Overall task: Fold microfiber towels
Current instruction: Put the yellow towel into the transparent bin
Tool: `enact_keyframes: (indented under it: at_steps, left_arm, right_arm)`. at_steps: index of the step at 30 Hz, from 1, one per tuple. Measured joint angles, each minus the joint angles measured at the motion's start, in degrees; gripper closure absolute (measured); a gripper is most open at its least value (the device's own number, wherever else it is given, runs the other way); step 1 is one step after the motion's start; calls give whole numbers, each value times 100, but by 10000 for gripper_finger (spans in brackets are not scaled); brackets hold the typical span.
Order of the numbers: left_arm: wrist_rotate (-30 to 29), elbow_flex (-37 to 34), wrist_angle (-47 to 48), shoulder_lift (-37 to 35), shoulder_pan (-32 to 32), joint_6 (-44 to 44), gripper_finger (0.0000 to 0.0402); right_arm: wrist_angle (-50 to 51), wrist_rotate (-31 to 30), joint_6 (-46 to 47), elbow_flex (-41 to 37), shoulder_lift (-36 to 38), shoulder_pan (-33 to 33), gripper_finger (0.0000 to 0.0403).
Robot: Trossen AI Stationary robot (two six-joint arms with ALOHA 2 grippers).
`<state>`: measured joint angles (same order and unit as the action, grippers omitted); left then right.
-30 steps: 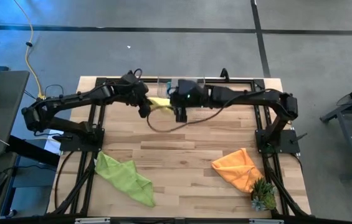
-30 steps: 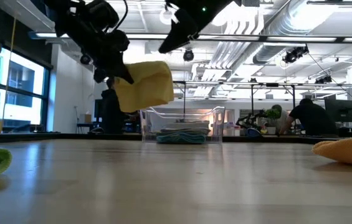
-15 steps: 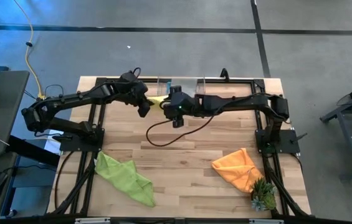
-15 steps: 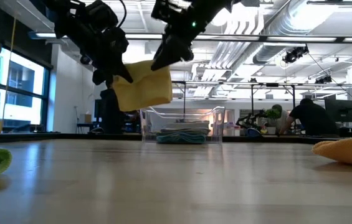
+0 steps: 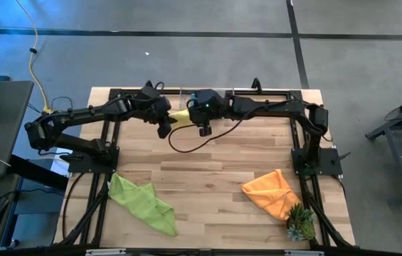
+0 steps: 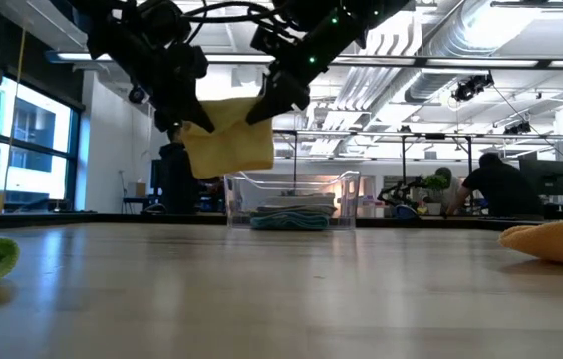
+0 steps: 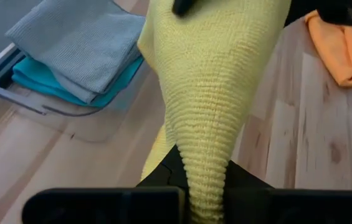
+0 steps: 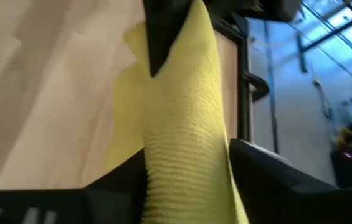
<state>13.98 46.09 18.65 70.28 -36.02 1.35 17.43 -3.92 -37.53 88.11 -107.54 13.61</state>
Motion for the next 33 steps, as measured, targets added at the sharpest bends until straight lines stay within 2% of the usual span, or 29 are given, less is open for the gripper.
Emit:
enact_keyframes:
  at_steps: [4,7,8,12,16,20,24,31,33]
  left_arm:
    - [-58,0,-28,0,52,-271,393]
    - [-239,0,-58,-17,52,-518,367]
    - [-263,22,-26,-20,52,-636,355]
    - [-264,322,445,-56,8,-1036,303]
    - [-266,657,874,-57,-1,-1398,255]
    - [-205,772,921,-59,-1,-1715,235]
    - [9,782,708,-59,-1,-1806,259]
    - [83,785,-57,-59,-10,-1989,377]
    - [94,785,-188,-59,-60,-1995,394]
  right_arm:
    - [-112,155,-167,0,0,4,304]
    - [-122,212,-304,0,1,4,376]
    - [-117,231,-306,-1,2,4,388]
    - [-7,435,-129,0,112,106,384]
    - [78,660,36,-1,302,305,398]
    - [158,893,157,1,438,455,399]
    - [350,1063,162,1,490,559,400]
    - [663,1089,276,1,523,711,402]
    - [698,1089,311,1,533,746,402]
